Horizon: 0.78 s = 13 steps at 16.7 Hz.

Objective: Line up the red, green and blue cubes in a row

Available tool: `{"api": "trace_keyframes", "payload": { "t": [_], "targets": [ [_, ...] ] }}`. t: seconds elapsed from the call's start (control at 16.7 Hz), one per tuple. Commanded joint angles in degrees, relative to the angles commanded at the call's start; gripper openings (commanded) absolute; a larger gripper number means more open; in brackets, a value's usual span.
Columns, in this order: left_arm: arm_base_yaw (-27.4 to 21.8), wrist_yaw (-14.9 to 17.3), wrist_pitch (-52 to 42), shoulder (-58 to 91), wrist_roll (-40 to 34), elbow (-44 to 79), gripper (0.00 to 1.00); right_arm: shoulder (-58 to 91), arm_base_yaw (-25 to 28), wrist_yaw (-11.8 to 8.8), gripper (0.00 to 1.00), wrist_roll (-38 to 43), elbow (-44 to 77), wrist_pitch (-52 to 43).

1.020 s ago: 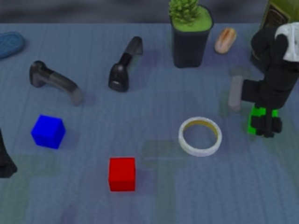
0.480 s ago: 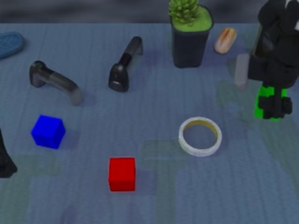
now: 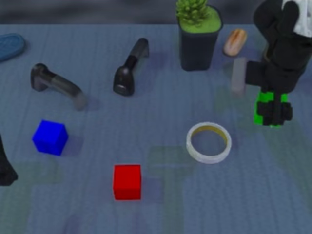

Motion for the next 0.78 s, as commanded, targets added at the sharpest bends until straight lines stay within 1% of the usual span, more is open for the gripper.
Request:
{"api": "trace_keyframes", "payload": {
  "t": [0.18, 0.54, 0.66, 0.78],
  "targets": [
    [0.0, 0.0, 0.0, 0.0, 0.0, 0.0, 1.0, -0.3, 7.9, -0.1, 0.0, 4.7, 0.4, -0.9],
    [0.0, 0.0, 0.0, 0.0, 0.0, 0.0, 1.0, -1.4, 27.7, -0.5, 0.0, 15.9, 1.0, -3.0],
    [0.0, 0.0, 0.0, 0.0, 0.0, 0.0, 1.0, -1.9, 31.6, -0.5, 0.0, 18.5, 1.1, -3.2],
    [0.0, 0.0, 0.0, 0.0, 0.0, 0.0, 1.0, -2.2, 33.1, -0.5, 0.0, 19.6, 1.1, -3.3]
  ]
}}
